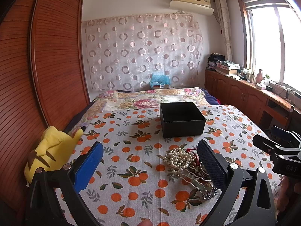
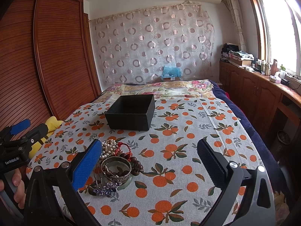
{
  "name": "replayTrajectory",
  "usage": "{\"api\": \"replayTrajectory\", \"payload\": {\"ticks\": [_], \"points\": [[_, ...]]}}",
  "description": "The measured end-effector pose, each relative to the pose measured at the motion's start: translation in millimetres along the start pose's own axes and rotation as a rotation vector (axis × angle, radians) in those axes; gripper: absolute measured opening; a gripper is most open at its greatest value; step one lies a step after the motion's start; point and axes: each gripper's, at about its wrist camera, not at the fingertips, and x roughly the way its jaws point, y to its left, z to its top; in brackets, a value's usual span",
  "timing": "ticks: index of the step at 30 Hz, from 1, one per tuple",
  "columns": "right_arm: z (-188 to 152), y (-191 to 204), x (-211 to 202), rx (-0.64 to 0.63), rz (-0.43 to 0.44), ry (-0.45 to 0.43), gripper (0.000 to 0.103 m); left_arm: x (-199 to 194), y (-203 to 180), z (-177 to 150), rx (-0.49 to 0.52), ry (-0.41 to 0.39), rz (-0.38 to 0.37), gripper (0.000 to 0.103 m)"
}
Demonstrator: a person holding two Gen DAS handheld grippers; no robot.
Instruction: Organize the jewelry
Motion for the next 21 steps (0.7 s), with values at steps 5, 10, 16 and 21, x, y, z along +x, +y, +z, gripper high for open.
{"api": "replayTrajectory", "payload": {"ticks": [5,10,16,21], "points": [[1,0,-2,0.0,0.004,-0.002,0.101,1,-1,0,-0.001,0.001,-0.001,0.097],[2,4,4,-0.015,0.022,0.006,0.101,11,-4,1,-0.003,0.028,-0.012,0.097],[-3,15,11,-0.093,0.062,0.038,0.101,25,5,-9,0.018,0.089,-0.046,0.097],[-10,15,29,-0.157,0.114,0.097,0.101,48,12,-17,0.052,0.147,-0.081,0.097]]}}
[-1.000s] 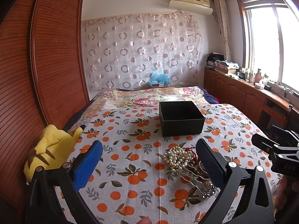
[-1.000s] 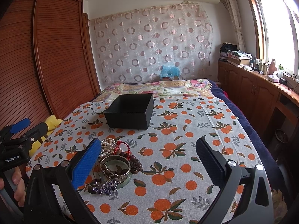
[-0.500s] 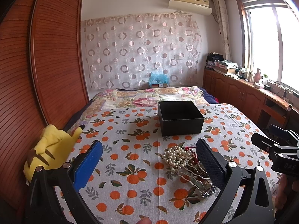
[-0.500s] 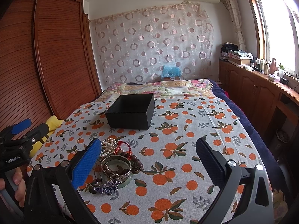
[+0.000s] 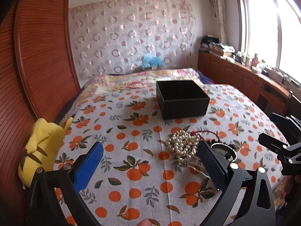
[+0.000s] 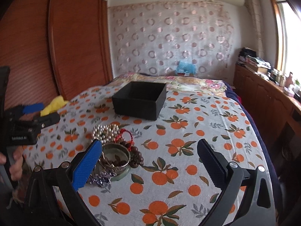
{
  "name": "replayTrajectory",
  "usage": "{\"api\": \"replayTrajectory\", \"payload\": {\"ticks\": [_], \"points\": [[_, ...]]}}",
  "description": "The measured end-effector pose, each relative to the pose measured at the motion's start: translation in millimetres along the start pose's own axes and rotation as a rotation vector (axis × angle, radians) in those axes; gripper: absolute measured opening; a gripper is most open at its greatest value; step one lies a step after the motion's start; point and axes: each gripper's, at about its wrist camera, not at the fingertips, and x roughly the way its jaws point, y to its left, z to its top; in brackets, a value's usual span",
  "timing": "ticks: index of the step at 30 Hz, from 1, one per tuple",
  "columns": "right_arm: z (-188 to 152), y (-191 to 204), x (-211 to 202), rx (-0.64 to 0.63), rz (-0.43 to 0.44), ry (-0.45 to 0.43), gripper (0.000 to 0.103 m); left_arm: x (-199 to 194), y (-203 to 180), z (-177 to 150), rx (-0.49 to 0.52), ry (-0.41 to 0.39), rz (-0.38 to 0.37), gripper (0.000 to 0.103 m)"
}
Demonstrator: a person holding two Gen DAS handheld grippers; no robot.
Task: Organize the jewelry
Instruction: 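Move both grippers down toward the jewelry pile beside the black box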
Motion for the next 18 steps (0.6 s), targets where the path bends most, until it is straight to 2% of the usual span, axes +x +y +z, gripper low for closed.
{"api": "replayTrajectory", "payload": {"ticks": [4,8,10,11,12,14,18], "points": [[-2,-1,18,-0.027,0.072,0.057,0.099,16,1,-2,0.023,0.04,-0.03,0.097],[0,7,33,-0.07,0.155,0.113,0.086,30,2,-5,0.047,0.076,-0.042,0.097],[1,12,43,-0.09,0.185,0.142,0.079,35,1,-5,0.056,0.088,-0.048,0.097],[1,13,48,-0.095,0.192,0.157,0.073,38,2,-6,0.058,0.095,-0.05,0.097],[0,14,54,-0.099,0.208,0.177,0.063,41,2,-6,0.059,0.102,-0.051,0.097],[0,15,64,-0.101,0.238,0.217,0.054,45,4,-8,0.056,0.116,-0.058,0.097],[4,16,77,-0.113,0.279,0.266,0.042,52,5,-9,0.053,0.134,-0.066,0.097]]}}
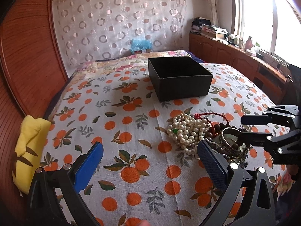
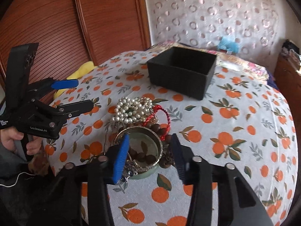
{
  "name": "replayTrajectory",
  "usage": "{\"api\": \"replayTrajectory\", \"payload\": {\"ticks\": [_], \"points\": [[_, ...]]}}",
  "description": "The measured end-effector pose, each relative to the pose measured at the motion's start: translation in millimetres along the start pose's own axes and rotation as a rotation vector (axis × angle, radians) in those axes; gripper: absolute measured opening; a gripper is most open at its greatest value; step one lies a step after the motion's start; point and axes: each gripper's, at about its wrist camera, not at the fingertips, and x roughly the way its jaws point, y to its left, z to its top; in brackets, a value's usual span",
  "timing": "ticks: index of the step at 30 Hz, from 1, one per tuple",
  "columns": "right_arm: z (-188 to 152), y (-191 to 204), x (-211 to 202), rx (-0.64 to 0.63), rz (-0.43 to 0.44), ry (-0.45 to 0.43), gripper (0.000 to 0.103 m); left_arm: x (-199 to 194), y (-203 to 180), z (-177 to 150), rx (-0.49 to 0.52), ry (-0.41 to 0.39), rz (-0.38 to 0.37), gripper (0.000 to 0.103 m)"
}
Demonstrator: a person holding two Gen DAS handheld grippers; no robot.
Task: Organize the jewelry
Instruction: 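Move both grippers down toward the jewelry pile beside the black box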
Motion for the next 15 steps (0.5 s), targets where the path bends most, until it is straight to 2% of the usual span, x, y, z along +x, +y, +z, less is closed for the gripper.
{"api": "replayTrajectory", "payload": {"ticks": [4,12,15], "points": [[9,-1,11,-0.025,0.013,0.045,0.03,7,3,1,-0.001,0.018,-0.023,0.097],[12,-5,30,-0.055,0.005,0.134,0.017,15,10,1,-0.024,0.036,-0.035,0.097],[11,-7,29,-0.057,0.007,0.135,0.013,15,10,1,-0.025,0.039,-0.036,0.097]]}}
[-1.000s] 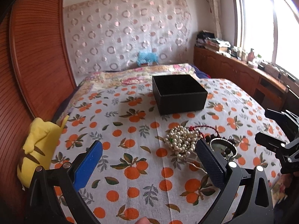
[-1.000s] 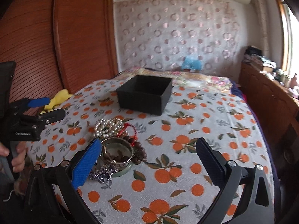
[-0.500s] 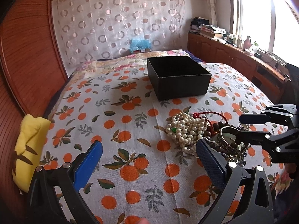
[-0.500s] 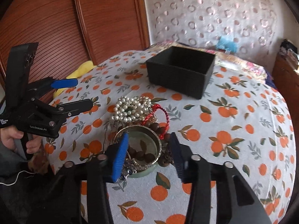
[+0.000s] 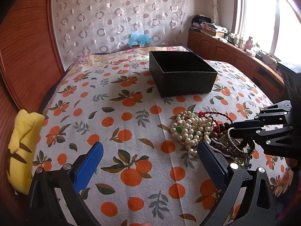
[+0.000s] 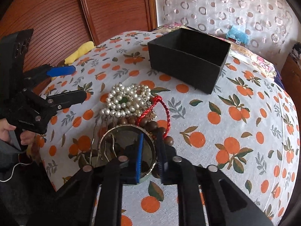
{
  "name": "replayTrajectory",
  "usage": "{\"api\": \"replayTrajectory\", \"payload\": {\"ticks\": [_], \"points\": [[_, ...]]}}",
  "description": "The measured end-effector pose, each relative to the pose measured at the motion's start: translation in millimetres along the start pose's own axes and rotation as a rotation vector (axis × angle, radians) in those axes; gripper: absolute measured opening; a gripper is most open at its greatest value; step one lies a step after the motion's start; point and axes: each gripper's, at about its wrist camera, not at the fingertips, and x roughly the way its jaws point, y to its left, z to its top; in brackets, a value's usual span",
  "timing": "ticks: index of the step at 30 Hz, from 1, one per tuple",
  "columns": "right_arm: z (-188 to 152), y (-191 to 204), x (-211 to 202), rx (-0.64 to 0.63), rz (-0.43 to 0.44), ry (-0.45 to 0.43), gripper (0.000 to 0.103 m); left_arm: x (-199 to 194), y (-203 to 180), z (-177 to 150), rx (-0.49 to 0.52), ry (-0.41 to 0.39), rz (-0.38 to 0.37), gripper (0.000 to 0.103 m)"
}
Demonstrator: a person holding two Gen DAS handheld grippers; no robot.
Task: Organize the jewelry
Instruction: 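Move both grippers down toward the jewelry pile beside the black box, then close the left gripper on a white pearl necklace and lift it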
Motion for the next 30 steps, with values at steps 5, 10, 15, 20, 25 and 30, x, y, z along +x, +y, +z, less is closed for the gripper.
{"api": "replayTrajectory", "payload": {"ticks": [5,10,15,20,25,30], "points": [[-3,-7,-14,0.025,0.016,-0.056,0.006,5,3,-1,-0.002,0.009,-0.008,0.097],[-5,-8,-28,0.025,-0.008,-0.114,0.006,14,7,1,-0.016,0.022,-0.025,0.097],[-8,-19,-40,0.058,-0.035,-0.157,0.005,18,4,7,-0.006,0.021,-0.057,0.093],[-10,-30,-47,0.073,-0.071,-0.179,0.005,26,-3,15,0.007,0.038,-0.107,0.062],[-15,-39,-49,0.091,-0.087,-0.185,0.005,37,-14,21,0.017,0.061,-0.162,0.042],[-19,-44,-49,0.105,-0.092,-0.185,0.005,50,-27,25,0.055,0.095,-0.177,0.029]]}}
